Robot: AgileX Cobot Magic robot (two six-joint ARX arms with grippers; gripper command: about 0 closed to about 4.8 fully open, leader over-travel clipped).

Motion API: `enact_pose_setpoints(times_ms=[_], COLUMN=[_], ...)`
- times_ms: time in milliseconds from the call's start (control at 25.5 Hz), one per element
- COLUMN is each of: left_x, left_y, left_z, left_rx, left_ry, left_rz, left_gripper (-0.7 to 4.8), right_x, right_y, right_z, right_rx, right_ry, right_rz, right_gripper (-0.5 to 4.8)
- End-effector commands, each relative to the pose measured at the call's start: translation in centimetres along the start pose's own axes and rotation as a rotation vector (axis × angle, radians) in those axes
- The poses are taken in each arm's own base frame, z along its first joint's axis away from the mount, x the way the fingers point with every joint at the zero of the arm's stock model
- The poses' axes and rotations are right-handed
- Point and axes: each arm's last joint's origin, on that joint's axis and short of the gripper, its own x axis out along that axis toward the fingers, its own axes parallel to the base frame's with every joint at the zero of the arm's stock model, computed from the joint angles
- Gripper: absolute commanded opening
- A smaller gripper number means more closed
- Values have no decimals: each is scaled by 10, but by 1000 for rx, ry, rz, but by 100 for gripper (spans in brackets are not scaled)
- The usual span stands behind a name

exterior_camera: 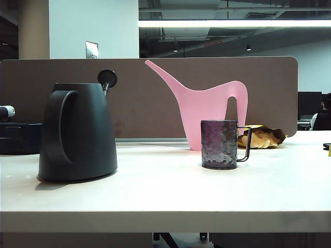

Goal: Pour the water from the cup into the kettle.

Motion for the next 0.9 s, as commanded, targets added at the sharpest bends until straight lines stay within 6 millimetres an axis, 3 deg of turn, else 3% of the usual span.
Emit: enact_pose_setpoints(times_ms=[39, 157, 235, 353, 510, 745, 902], left_x=[0, 0, -1, -1, -2, -3, -4], left_y=[-1, -3, -5, -8, -11, -13, -14], left_z=[1, 0, -1, -1, -1, -1, -1], left_rx=[4, 1, -4, -5, -6, -6, -8], left_ry=[-10, 4, 23, 27, 30, 31, 33], left_rz=[-32, -83, -187, -264, -375, -458, -493], left_gripper=[-5, -5, -5, -5, -5, -5, -5], right_x=[4, 17, 36, 51, 86, 129, 158], right_y=[2, 5, 6, 7, 12, 20, 21], right_z=[18, 38, 50, 54, 44, 24, 6], right_rx=[5, 13, 25, 32, 37, 37, 38], right_ry=[41, 100, 163, 208, 276, 326, 331], right_rz=[52, 129, 185, 207, 251, 289, 291], right_gripper=[-6, -6, -4, 45, 191, 317, 338])
